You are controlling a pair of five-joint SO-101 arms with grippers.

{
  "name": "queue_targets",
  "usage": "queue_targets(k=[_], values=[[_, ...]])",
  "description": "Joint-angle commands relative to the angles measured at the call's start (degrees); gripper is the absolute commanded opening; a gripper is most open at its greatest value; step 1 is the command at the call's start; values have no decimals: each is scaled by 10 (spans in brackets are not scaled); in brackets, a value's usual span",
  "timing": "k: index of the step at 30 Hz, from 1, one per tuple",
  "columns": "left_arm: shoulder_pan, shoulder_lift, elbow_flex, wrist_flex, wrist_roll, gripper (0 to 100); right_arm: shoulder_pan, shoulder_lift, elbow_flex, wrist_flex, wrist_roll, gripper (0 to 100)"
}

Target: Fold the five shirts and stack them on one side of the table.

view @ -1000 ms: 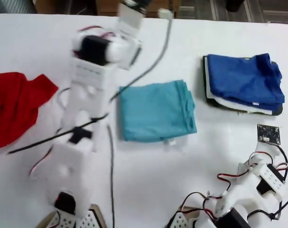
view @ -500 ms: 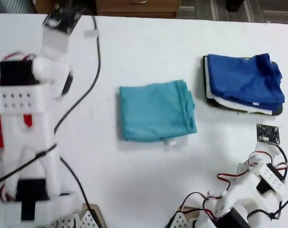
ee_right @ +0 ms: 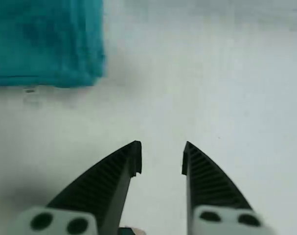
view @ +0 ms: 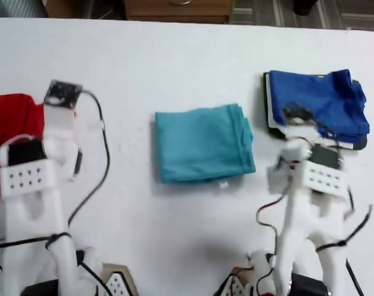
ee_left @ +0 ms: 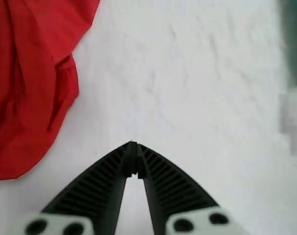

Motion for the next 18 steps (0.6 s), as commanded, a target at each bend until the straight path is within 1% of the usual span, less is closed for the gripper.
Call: queue_targets(k=[1, 2, 4, 7, 9, 12, 15, 18], values=[[-5, -20, 83, -94, -4, 26, -89, -15, -61, 29, -49, 232], [-5, -19, 105, -120, -4, 26, -101, -15, -69, 29, -62, 248], [-5, -16, 150, -176, -4, 26, -117, -15, -83, 21, -84, 251], [-6, -15, 216, -257, -4, 26, -121, -15, -94, 7, -105, 253], [-8, -14, 253, -294, -4, 26, -120, -13, -100, -3, -121, 254], [-6, -14, 295, -324, -3, 26, -132, 16, -127, -15, -157, 255], [-6, -17, 311, -331, -2, 26, -147, 86, -171, -7, -185, 255], [-8, -16, 313, -330, -2, 26, -145, 170, -222, 6, -214, 255]])
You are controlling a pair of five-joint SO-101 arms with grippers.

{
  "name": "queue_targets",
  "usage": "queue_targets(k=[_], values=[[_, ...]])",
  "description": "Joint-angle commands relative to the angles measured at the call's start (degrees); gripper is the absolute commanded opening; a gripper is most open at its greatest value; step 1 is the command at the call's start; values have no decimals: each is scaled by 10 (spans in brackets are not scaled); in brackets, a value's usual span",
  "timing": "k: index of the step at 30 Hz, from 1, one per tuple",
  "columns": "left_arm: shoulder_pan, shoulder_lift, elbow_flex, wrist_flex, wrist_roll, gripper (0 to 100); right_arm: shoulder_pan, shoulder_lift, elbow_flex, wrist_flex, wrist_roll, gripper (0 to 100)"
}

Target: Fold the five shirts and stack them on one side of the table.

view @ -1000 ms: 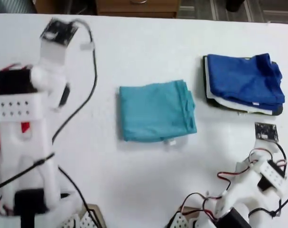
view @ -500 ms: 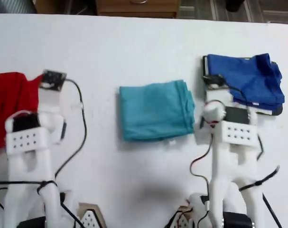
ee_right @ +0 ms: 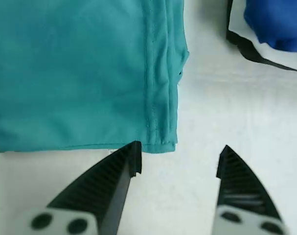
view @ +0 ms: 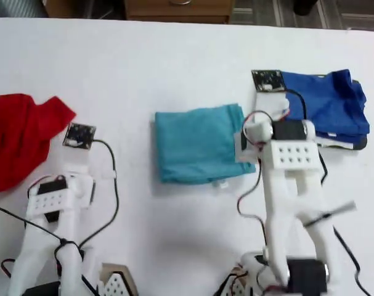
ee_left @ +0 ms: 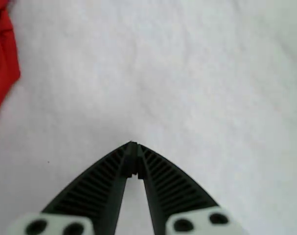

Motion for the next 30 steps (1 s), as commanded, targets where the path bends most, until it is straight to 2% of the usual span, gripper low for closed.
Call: queue_targets(k=[1, 9, 19, 30], values=[[-4, -10, 0, -8, 0, 26, -1, 92, -73, 13, -27, 255], [-4, -13, 15, -22, 3, 27, -7, 289, -236, 38, -69, 255], [-4, -13, 15, -22, 2, 27, -13, 429, -415, 75, -69, 255], [-4, -13, 15, -23, 3, 27, -38, 529, -487, 91, -69, 255]])
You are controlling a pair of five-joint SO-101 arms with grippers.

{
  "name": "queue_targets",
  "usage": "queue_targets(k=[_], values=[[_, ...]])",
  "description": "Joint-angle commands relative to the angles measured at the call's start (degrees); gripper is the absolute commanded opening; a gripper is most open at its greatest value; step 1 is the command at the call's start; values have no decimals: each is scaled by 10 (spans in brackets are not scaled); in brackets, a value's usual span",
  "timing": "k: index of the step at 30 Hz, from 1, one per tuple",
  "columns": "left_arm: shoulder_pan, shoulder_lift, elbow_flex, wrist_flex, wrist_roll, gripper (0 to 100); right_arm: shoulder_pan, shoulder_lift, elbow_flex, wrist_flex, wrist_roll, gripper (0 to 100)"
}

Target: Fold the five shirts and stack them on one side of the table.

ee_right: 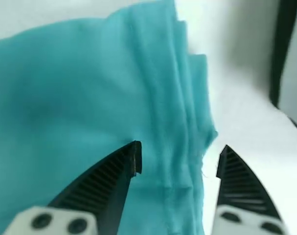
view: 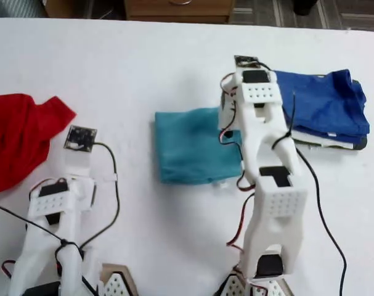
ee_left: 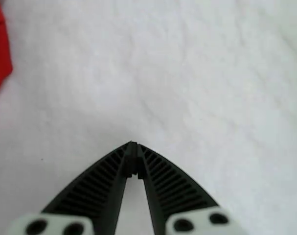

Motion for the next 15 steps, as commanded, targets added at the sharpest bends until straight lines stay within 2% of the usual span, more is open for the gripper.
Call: queue_targets(k=[1, 15], values=[[-4, -12, -1, -9, 3, 27, -8, 19, -28, 1, -4, 255], [-4, -12, -1, -9, 3, 27, -8, 184, -142, 37, -5, 255]])
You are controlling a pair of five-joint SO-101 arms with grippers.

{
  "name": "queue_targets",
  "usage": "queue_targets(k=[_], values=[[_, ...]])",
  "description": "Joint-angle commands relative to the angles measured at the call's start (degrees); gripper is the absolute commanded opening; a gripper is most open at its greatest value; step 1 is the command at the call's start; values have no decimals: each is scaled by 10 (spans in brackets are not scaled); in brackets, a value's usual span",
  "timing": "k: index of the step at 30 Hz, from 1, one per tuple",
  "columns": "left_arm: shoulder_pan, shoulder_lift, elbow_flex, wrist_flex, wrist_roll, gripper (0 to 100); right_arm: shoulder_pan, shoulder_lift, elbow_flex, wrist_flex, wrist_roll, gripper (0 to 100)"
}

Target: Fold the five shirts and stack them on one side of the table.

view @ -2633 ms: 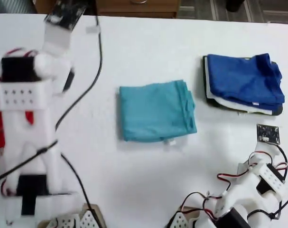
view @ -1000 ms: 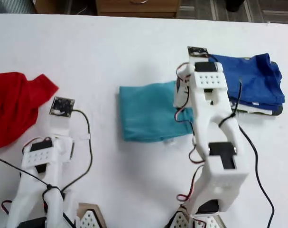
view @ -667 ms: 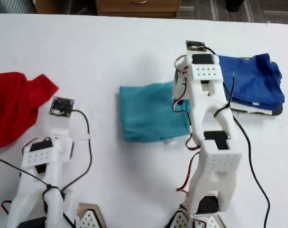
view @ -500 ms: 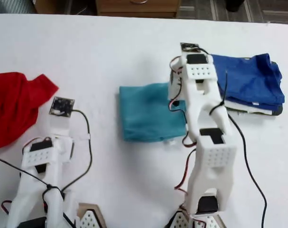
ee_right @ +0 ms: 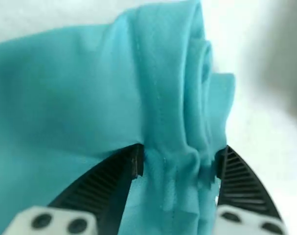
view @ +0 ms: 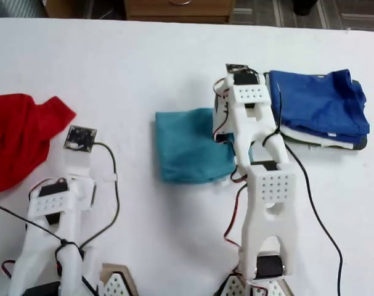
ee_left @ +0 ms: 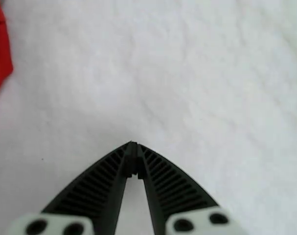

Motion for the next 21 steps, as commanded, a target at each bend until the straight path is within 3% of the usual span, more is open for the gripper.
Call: queue_targets(k=[1, 4, 8, 11, 21], values=[[-4, -12, -1, -9, 3, 27, -5, 44, -28, 23, -5, 254], [-4, -12, -1, -9, 3, 27, -5, 73, -59, 66, -4, 236], [-4, -12, 0, -9, 3, 27, -1, 94, -103, 81, 16, 2], [-4, -11, 0, -9, 3, 27, -5, 99, -113, 87, 74, 33], [-28, -11, -1, -9, 3, 27, 8, 33, -113, 93, 113, 19]])
